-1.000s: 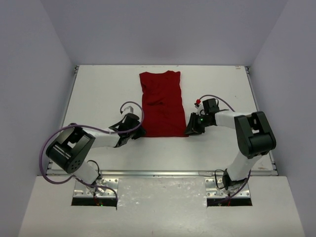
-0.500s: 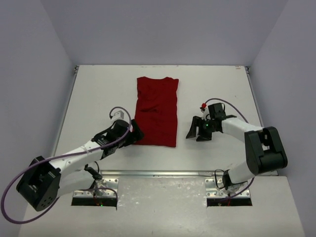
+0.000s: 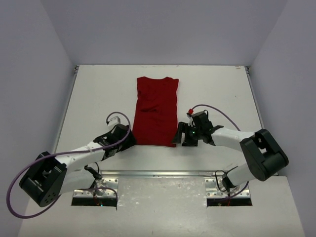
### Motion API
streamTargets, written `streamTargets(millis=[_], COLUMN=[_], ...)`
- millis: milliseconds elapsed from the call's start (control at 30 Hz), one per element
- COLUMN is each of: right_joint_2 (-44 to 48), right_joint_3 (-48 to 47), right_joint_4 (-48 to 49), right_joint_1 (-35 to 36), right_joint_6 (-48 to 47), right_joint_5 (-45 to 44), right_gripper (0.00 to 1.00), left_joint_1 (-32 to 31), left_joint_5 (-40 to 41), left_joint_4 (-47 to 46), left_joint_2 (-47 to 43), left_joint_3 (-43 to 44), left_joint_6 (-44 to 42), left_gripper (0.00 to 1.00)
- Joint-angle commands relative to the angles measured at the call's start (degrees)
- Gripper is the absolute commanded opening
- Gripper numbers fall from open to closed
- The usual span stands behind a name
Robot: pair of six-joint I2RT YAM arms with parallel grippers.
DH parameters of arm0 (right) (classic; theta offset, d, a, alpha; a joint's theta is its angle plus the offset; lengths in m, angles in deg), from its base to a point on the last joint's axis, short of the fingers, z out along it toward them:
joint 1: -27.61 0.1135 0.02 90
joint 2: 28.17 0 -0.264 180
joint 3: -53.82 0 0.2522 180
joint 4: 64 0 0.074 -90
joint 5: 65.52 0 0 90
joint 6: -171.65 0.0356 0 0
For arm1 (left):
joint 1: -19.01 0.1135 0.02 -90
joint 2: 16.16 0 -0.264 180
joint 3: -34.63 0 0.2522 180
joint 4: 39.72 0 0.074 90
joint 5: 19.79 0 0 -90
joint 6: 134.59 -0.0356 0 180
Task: Fold and stack the t-shirts
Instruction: Grab one side of the 2/3 rectangular tshirt with both arms
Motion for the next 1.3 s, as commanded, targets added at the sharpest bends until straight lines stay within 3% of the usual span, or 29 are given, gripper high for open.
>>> streamTargets(millis=[0,67,167,233,333,467,500,533,600,633,833,1000,1267], right_joint_2=[-2.61,-2.43,-2.70,-3.05,-4.54,-6.91,-7.26,-7.44,-7.36,-6.83,0.98,6.08,26.99], right_joint_3=[0.27,0.97,1.68,2.82,3.00,2.82,2.91,3.17,3.61,3.96,6.16,10.11,11.71], right_joint_4=[0.27,0.78,1.14,3.41,5.44,6.24,7.28,8.07,8.26,7.48,3.17,1.23,-9.39], right_joint_1=[1.97,2.77,3.56,3.74,3.74,3.74,3.74,3.74,3.74,3.83,3.74,3.74,4.27], right_joint_6=[3.47,4.52,5.49,6.19,6.98,7.07,6.99,7.25,7.34,7.34,6.02,6.19,7.16], right_joint_5=[-8.12,-9.36,-10.16,-9.55,-7.18,-6.74,-6.47,-5.25,-5.24,-5.33,-7.97,-6.82,-6.02], right_gripper=[0.77,0.60,0.50,0.45,0.43,0.37,0.31,0.27,0.18,0.02,0.01,0.01,0.01], left_joint_1=[0.81,0.98,1.07,0.98,0.98,0.98,0.98,0.98,0.81,0.81,-4.54,-13.16,-18.44], left_joint_5=[-0.30,-0.22,-0.91,-2.23,-3.38,-5.75,-6.19,-6.54,-8.21,-8.74,-9.53,-6.20,-5.67], left_joint_4=[-3.64,-3.91,-4.95,-6.01,-7.33,-10.32,-10.50,-12.41,-14.10,-14.45,-12.62,-7.17,0.21], left_joint_2=[4.76,5.03,5.11,5.55,6.70,9.41,9.86,10.12,10.04,9.69,1.44,-7.00,-17.99], left_joint_3=[-0.91,-0.74,-0.47,-0.56,-1.26,-2.40,-2.67,-3.19,-4.16,-5.03,-6.80,-6.89,-5.93], left_joint_6=[-0.32,-0.23,-0.49,-0.93,-1.19,-1.20,-1.20,-1.28,-1.20,-1.11,1.52,6.96,10.58], left_gripper=[0.70,0.70,0.69,0.55,0.43,0.34,0.31,0.19,0.08,0.00,0.00,0.00,0.00])
